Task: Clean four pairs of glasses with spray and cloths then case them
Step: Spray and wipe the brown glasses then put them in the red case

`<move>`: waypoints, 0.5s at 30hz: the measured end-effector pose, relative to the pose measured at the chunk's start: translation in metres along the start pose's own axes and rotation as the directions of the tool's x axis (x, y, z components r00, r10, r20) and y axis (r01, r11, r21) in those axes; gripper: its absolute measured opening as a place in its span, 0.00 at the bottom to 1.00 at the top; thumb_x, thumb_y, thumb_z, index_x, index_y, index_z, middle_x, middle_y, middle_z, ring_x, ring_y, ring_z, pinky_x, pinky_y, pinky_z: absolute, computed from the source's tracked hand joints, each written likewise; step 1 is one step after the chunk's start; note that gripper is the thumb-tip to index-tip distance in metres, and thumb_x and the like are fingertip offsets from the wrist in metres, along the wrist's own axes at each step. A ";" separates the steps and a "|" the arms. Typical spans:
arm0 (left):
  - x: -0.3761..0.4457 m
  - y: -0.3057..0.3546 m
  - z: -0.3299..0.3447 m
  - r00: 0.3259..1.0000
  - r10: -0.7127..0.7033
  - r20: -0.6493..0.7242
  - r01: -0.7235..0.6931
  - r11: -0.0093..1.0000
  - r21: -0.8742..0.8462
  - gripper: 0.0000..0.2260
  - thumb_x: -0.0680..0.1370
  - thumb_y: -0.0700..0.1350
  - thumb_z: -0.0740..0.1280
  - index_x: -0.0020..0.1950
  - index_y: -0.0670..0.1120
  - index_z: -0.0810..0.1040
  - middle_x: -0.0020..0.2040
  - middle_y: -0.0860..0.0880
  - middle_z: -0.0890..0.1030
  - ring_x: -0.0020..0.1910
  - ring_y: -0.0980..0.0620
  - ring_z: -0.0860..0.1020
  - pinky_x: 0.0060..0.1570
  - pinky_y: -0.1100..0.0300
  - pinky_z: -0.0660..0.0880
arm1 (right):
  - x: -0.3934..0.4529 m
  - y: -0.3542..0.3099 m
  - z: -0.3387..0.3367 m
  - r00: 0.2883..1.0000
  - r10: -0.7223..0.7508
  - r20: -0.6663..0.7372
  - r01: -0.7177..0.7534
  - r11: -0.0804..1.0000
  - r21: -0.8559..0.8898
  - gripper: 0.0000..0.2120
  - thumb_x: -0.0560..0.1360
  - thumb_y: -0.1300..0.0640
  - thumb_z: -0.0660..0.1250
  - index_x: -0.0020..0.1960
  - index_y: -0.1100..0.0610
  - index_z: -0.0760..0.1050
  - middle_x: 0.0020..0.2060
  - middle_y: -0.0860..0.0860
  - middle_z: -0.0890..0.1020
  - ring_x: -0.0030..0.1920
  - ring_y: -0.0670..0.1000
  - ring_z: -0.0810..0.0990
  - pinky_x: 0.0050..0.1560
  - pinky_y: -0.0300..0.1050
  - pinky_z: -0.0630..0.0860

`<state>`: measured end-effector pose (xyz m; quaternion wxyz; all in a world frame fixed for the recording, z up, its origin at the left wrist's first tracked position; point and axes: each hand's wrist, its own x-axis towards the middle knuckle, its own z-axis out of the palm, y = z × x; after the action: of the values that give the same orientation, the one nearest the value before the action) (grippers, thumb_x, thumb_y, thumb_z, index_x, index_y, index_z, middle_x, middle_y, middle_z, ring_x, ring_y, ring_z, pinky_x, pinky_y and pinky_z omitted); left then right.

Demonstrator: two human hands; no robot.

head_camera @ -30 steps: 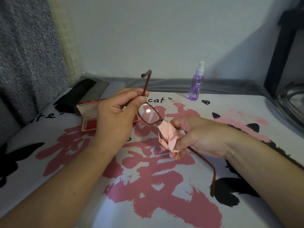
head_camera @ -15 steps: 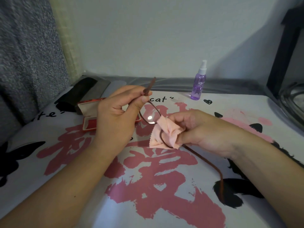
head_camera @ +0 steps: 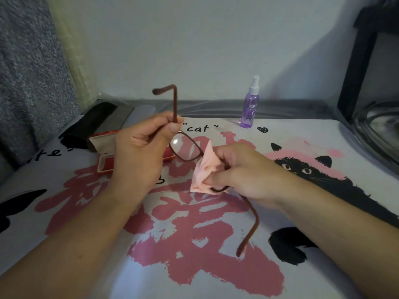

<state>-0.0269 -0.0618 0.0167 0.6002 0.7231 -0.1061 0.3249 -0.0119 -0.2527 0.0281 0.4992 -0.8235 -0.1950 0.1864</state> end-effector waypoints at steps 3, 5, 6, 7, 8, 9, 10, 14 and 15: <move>0.002 0.000 -0.001 0.999 -0.050 -0.014 0.050 0.999 -0.022 0.08 0.79 0.38 0.70 0.53 0.50 0.84 0.47 0.57 0.86 0.51 0.58 0.83 0.54 0.66 0.76 | 0.002 0.002 -0.002 1.000 -0.009 0.001 0.009 0.998 0.065 0.04 0.74 0.60 0.73 0.49 0.56 0.83 0.47 0.55 0.87 0.53 0.59 0.85 0.63 0.62 0.77; 0.002 0.002 0.001 0.998 -0.065 -0.016 0.065 0.998 -0.016 0.08 0.79 0.38 0.70 0.53 0.50 0.84 0.47 0.56 0.86 0.51 0.58 0.83 0.53 0.67 0.77 | 0.001 0.001 -0.008 0.999 -0.026 0.040 0.021 0.992 0.127 0.13 0.80 0.64 0.66 0.40 0.53 0.83 0.40 0.53 0.86 0.44 0.55 0.85 0.54 0.52 0.80; 0.001 0.003 0.002 0.998 -0.068 -0.018 0.068 0.998 -0.016 0.08 0.79 0.38 0.70 0.54 0.50 0.84 0.48 0.55 0.86 0.51 0.57 0.84 0.53 0.66 0.77 | -0.001 0.000 -0.011 0.996 -0.034 0.087 0.019 0.985 0.174 0.18 0.81 0.65 0.63 0.37 0.53 0.82 0.37 0.54 0.85 0.40 0.54 0.84 0.48 0.49 0.80; 0.002 0.003 0.002 0.997 -0.070 -0.021 0.070 0.997 -0.014 0.08 0.79 0.38 0.70 0.54 0.50 0.84 0.48 0.55 0.86 0.52 0.56 0.84 0.54 0.66 0.77 | -0.001 0.000 -0.014 0.989 -0.040 0.140 0.009 0.976 0.217 0.17 0.82 0.67 0.60 0.40 0.56 0.82 0.37 0.56 0.85 0.40 0.54 0.85 0.45 0.47 0.80; 0.002 0.003 0.002 0.997 -0.071 -0.026 0.070 0.997 -0.011 0.08 0.79 0.38 0.70 0.54 0.50 0.84 0.48 0.54 0.86 0.52 0.56 0.84 0.54 0.66 0.78 | -0.001 0.001 -0.018 0.981 -0.042 0.190 -0.006 0.969 0.247 0.14 0.82 0.70 0.59 0.45 0.61 0.81 0.40 0.59 0.86 0.42 0.56 0.86 0.45 0.46 0.82; 0.002 0.003 0.002 0.997 -0.071 -0.033 0.071 0.997 -0.006 0.08 0.79 0.39 0.70 0.54 0.50 0.84 0.48 0.55 0.86 0.52 0.56 0.84 0.53 0.66 0.77 | -0.001 0.004 -0.020 0.971 -0.046 0.236 -0.019 0.963 0.267 0.11 0.80 0.73 0.59 0.49 0.65 0.79 0.44 0.61 0.86 0.46 0.58 0.87 0.48 0.47 0.83; 0.003 0.003 0.002 0.997 -0.067 -0.039 0.067 0.998 0.000 0.08 0.79 0.38 0.70 0.54 0.50 0.84 0.48 0.55 0.86 0.52 0.57 0.84 0.53 0.67 0.77 | 0.000 0.005 -0.023 0.960 -0.044 0.277 -0.037 0.959 0.282 0.13 0.77 0.77 0.59 0.52 0.65 0.79 0.47 0.61 0.85 0.51 0.59 0.86 0.51 0.47 0.82; 0.000 0.005 0.003 0.999 -0.046 -0.004 0.046 0.999 0.014 0.08 0.79 0.37 0.69 0.55 0.48 0.83 0.48 0.56 0.86 0.50 0.60 0.84 0.51 0.69 0.77 | 0.000 0.007 -0.027 0.915 0.015 0.403 -0.126 0.960 0.252 0.23 0.72 0.84 0.58 0.55 0.62 0.78 0.51 0.59 0.86 0.53 0.57 0.86 0.52 0.46 0.82; -0.001 0.005 0.004 0.999 -0.044 0.015 0.044 0.999 0.016 0.09 0.79 0.37 0.69 0.55 0.47 0.83 0.48 0.57 0.86 0.50 0.61 0.84 0.51 0.70 0.77 | 0.001 0.007 -0.027 0.915 0.032 0.401 -0.129 0.968 0.216 0.24 0.71 0.84 0.59 0.56 0.62 0.79 0.51 0.60 0.86 0.52 0.56 0.86 0.52 0.46 0.82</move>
<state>-0.0290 -0.0669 0.0197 0.6008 0.7324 -0.0920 0.3070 0.0034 -0.2757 0.0331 0.5366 -0.7104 -0.2334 0.3911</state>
